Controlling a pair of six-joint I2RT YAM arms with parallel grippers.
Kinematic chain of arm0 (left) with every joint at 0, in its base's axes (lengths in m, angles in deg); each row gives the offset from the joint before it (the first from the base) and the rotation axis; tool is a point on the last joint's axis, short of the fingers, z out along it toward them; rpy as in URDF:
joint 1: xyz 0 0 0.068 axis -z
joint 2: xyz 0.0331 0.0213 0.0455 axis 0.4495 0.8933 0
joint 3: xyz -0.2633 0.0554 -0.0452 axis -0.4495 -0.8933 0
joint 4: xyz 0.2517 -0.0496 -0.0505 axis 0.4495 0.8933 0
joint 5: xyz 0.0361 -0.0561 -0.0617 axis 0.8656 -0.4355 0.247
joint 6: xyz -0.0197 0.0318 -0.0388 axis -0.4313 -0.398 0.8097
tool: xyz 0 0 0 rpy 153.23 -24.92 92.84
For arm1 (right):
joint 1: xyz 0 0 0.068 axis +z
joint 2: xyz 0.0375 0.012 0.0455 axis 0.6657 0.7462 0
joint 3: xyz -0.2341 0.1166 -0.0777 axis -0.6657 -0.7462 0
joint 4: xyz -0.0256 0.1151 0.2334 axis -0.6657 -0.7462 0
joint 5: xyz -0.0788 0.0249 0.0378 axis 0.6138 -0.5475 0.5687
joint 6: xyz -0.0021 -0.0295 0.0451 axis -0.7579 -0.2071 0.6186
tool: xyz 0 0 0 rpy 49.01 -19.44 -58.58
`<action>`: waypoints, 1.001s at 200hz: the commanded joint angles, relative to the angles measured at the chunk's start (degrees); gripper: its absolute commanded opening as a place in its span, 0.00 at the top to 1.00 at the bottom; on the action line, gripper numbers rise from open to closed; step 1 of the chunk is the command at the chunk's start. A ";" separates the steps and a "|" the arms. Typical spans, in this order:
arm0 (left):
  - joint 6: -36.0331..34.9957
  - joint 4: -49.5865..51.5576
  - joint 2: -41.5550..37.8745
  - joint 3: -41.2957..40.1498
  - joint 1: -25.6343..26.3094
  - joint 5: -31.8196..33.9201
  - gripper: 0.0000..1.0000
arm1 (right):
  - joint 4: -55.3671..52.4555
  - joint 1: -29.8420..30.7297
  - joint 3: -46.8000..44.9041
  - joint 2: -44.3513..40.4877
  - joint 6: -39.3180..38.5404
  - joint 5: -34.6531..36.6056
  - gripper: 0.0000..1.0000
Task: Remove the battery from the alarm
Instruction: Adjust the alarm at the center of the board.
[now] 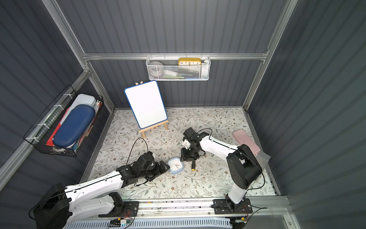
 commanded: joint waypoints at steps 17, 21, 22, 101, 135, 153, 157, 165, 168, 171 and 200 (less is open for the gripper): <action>-3.27 -6.35 -1.77 -2.57 -0.15 -1.32 0.18 | 0.79 0.33 -1.18 0.67 -1.03 -2.79 0.61; -3.45 -7.10 -2.09 -2.95 -0.17 -1.38 0.18 | 0.99 0.35 -1.26 0.85 -0.96 -2.74 0.61; -3.50 -7.33 -2.18 -3.06 -0.16 -1.39 0.18 | 1.07 0.34 -1.26 0.87 -0.91 -2.75 0.61; -5.57 -12.88 7.13 -3.35 -0.17 -1.75 0.15 | 2.00 0.52 -0.92 5.45 -0.90 -2.97 0.65; -4.66 -19.29 6.87 -5.97 -0.15 -1.25 0.15 | 2.07 0.53 -0.83 6.19 -0.86 -2.48 0.67; -4.72 -23.60 6.33 -7.11 -0.15 -0.52 0.16 | 2.00 0.51 -0.83 6.76 -0.95 -2.58 0.67; -4.74 -24.22 6.50 -7.20 -0.15 -0.52 0.16 | 2.08 0.51 -0.83 6.89 -0.95 -2.58 0.67; -5.24 -25.41 7.12 -7.06 -0.15 -0.88 0.17 | 2.12 0.54 -0.83 7.18 -0.86 -2.63 0.68; -5.57 -26.08 7.40 -7.04 -0.15 -1.09 0.17 | 2.12 0.52 -0.83 7.19 -0.86 -2.71 0.68; -5.71 -26.58 7.73 -6.96 -0.15 -1.35 0.17 | 2.10 0.51 -0.83 7.22 -0.86 -2.80 0.68; -6.37 -29.47 12.12 -6.33 -0.24 -2.72 0.19 | 2.78 0.58 -0.84 7.58 -0.73 -4.26 0.68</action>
